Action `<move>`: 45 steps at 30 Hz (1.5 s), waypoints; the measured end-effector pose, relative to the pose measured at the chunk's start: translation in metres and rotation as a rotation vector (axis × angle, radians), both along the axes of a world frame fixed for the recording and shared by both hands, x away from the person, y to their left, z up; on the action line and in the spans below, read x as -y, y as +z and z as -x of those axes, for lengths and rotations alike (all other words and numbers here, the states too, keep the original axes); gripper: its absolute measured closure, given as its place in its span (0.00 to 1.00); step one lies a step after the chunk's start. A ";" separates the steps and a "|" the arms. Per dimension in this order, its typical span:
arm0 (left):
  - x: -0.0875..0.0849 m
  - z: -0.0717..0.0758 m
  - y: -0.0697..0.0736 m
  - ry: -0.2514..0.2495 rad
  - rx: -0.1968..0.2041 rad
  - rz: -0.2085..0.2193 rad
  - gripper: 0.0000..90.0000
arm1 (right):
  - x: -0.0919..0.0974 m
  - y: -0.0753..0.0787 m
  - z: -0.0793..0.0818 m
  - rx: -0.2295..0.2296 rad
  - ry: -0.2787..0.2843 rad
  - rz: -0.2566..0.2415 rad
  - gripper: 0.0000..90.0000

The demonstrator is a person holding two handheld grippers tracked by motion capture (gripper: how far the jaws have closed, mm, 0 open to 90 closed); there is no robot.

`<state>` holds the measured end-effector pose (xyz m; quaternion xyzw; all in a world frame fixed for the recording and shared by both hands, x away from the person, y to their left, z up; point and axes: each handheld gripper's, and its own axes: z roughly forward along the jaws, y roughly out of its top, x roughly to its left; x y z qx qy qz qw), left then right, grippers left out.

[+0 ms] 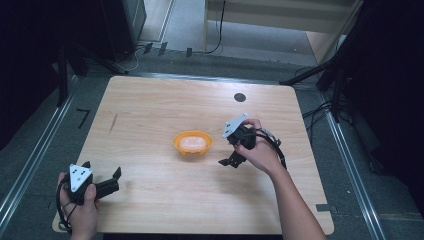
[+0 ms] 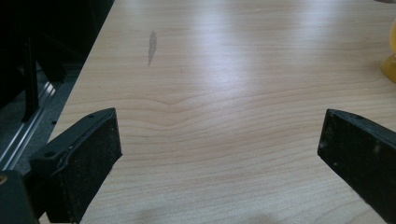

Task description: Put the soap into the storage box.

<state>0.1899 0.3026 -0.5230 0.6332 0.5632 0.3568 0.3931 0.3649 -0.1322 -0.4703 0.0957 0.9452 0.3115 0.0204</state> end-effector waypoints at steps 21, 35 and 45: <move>0.001 0.000 0.000 0.004 0.000 -0.006 0.00 | 0.056 -0.019 0.028 -0.031 -0.129 -0.076 0.00; 0.001 0.000 0.000 0.004 -0.001 -0.008 0.00 | 0.097 -0.036 0.051 -0.036 -0.249 -0.139 0.00; 0.001 0.000 0.000 0.008 0.000 -0.010 0.00 | 0.131 -0.047 0.067 -0.012 -0.373 -0.215 0.00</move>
